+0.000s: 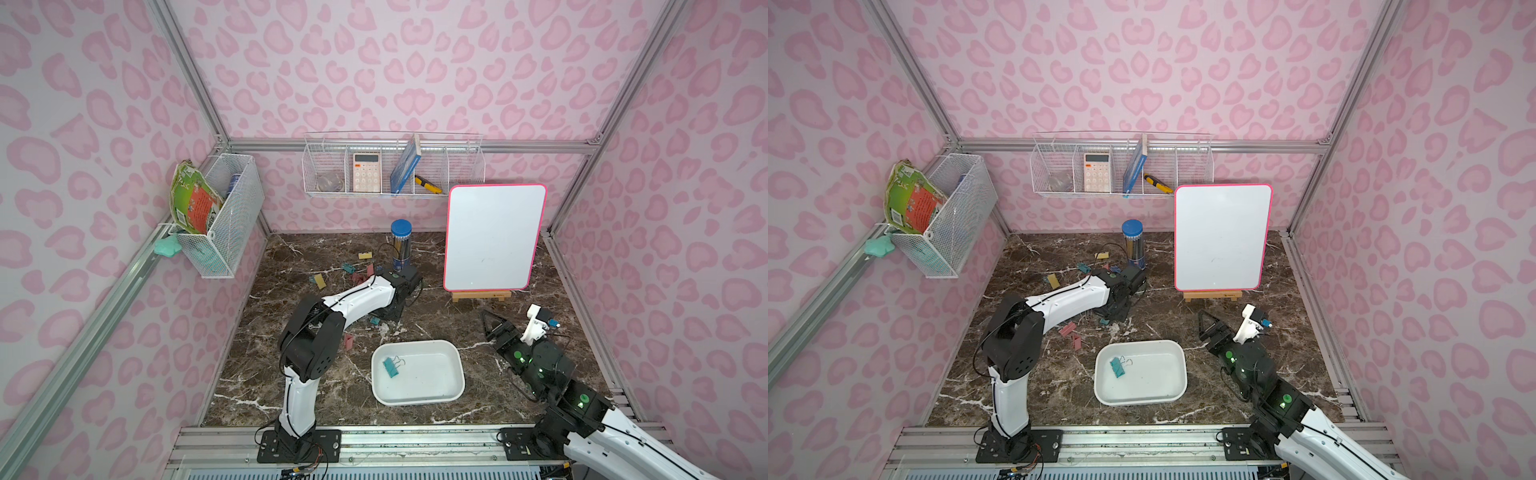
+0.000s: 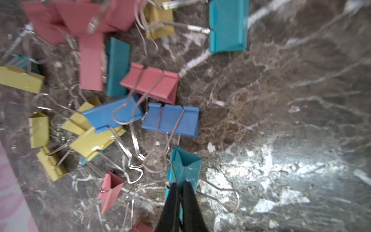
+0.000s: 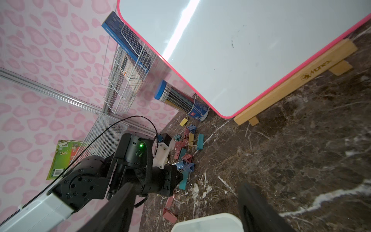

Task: Put the binder clips in the storage box
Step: Pick up the binder clip at the center of the board, then place the binder clip in the storage box.

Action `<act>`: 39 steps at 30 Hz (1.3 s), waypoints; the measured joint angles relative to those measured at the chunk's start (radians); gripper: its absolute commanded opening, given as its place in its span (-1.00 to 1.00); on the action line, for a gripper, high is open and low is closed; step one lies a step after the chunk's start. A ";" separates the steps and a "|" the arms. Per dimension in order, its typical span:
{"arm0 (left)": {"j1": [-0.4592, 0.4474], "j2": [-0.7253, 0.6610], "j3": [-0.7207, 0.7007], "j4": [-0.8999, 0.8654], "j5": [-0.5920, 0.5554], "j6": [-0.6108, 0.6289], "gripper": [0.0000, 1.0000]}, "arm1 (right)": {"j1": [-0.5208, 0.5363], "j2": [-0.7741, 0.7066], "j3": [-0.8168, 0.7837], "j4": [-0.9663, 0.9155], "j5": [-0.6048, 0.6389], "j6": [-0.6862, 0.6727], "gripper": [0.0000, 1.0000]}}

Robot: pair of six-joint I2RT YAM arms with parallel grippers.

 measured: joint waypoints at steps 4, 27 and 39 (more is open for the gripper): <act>-0.013 -0.076 0.119 -0.126 -0.034 -0.069 -1.00 | -0.033 0.079 0.045 -0.023 -0.041 -0.057 0.65; -0.303 -0.400 -0.311 -0.107 0.217 -0.678 -1.00 | -0.456 0.331 0.045 0.006 -0.663 -0.299 0.66; -0.305 -0.361 -0.370 -0.003 0.162 -0.645 -0.44 | -0.451 0.232 -0.007 0.003 -0.642 -0.267 0.64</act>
